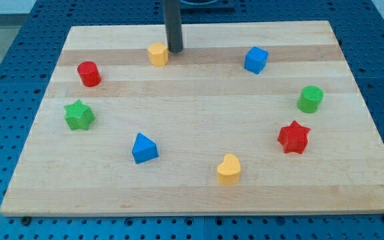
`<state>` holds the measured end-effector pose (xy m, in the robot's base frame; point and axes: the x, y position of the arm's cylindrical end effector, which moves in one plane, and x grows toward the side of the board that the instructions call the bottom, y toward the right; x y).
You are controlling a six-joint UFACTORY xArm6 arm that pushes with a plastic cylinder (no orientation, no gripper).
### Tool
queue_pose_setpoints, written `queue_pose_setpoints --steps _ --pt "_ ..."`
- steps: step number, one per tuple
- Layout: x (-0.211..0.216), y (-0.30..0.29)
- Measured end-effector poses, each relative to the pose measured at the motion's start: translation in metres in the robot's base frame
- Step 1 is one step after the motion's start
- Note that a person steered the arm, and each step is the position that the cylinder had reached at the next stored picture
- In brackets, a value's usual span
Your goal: Adjust the blue cube and the yellow hexagon to be parallel to each other
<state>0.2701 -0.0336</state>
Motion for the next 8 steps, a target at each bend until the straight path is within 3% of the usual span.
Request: queue_pose_setpoints --steps 1,2,6,8 --pt "-0.002 0.066" --pt "-0.003 0.083" --pt "-0.02 0.09" --pt "0.063 0.052"
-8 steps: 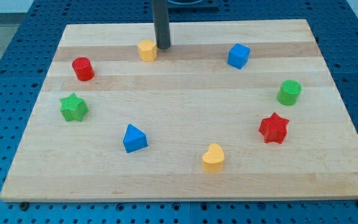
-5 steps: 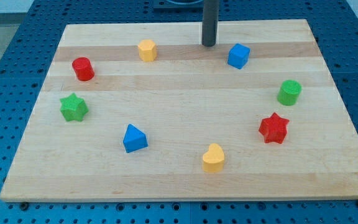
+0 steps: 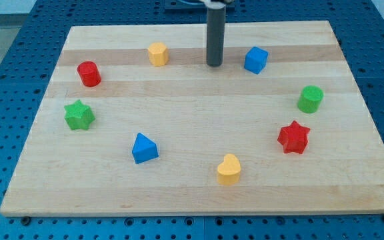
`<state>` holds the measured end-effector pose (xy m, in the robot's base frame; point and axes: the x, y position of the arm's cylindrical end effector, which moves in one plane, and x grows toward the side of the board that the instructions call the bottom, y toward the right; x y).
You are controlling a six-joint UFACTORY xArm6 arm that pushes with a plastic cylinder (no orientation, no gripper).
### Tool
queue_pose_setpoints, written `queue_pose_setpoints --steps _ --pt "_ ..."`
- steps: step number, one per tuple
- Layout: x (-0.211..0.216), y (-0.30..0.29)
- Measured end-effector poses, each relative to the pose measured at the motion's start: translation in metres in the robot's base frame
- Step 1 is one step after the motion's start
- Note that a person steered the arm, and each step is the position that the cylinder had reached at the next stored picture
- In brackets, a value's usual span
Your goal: Adjust the blue cube and the yellow hexagon to be parallel to each other
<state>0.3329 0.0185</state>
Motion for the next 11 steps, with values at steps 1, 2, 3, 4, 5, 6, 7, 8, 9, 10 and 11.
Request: queue_pose_setpoints --steps 1,2,3,4,5,6,7,8,9,10,11 --pt "0.026 0.009" --pt "0.019 0.07" --pt "-0.001 0.064" --pt "-0.021 0.07" --pt "-0.031 0.082" --pt "-0.015 0.036" --pt "0.041 -0.034" --pt "0.016 -0.117" --pt "-0.031 -0.175" --pt "-0.048 -0.162" --pt "-0.043 -0.099"
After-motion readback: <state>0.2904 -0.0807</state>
